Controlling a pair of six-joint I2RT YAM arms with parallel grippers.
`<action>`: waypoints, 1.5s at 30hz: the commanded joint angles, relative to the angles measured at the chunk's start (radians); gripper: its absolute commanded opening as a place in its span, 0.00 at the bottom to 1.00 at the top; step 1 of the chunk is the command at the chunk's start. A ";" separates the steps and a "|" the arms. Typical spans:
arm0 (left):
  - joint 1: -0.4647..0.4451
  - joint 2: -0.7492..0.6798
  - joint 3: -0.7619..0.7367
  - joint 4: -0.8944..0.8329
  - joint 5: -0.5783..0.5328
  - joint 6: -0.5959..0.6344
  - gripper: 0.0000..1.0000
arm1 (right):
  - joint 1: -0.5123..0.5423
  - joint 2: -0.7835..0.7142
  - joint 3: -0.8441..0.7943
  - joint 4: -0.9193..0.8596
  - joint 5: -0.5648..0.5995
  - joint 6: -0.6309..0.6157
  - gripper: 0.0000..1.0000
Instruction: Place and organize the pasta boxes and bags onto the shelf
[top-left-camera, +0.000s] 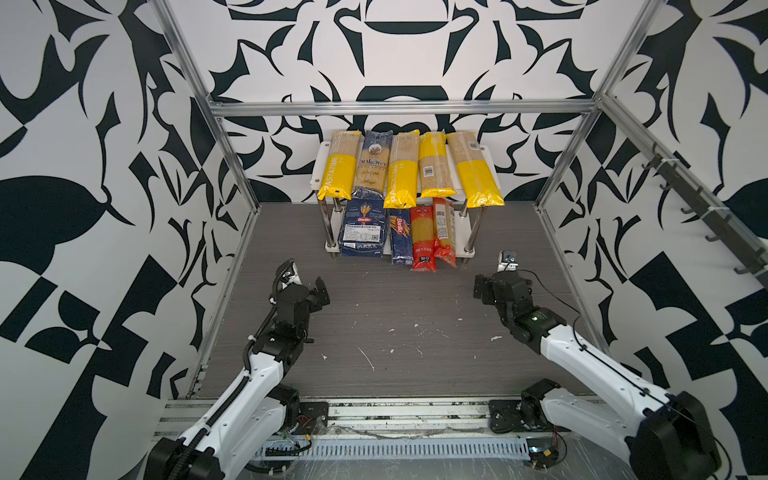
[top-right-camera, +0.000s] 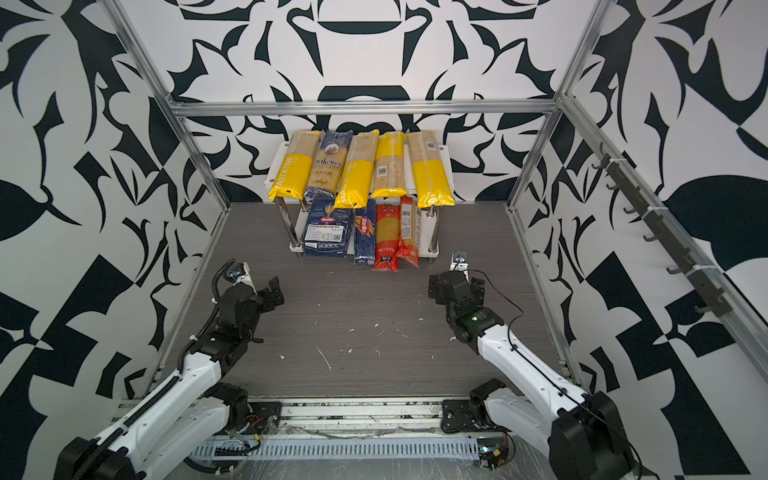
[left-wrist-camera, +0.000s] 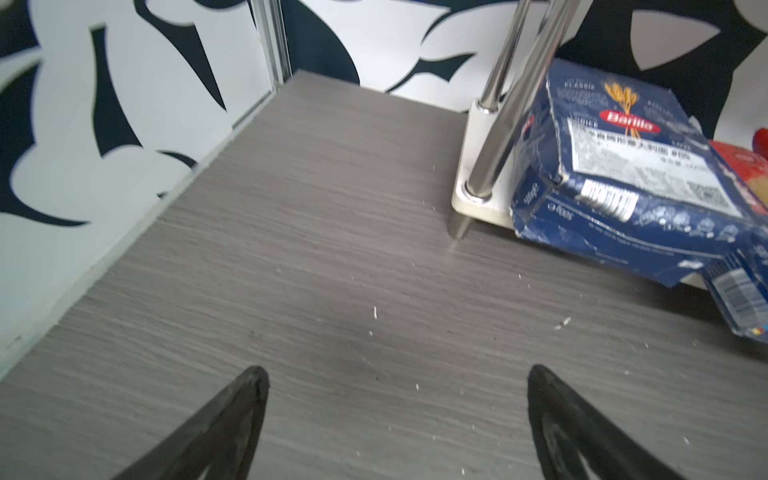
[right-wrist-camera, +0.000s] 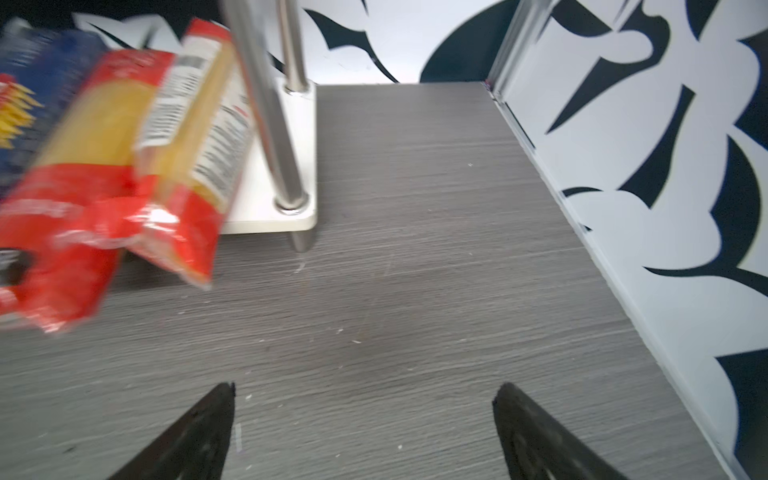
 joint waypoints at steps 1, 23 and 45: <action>0.001 0.022 -0.014 0.123 -0.083 0.064 0.99 | -0.037 0.047 0.050 0.035 0.018 -0.023 1.00; 0.068 0.511 -0.099 0.804 -0.126 0.305 0.99 | -0.264 0.271 -0.147 0.621 0.010 -0.124 1.00; 0.320 0.743 -0.020 0.878 0.268 0.269 0.99 | -0.324 0.488 -0.096 0.755 -0.167 -0.219 1.00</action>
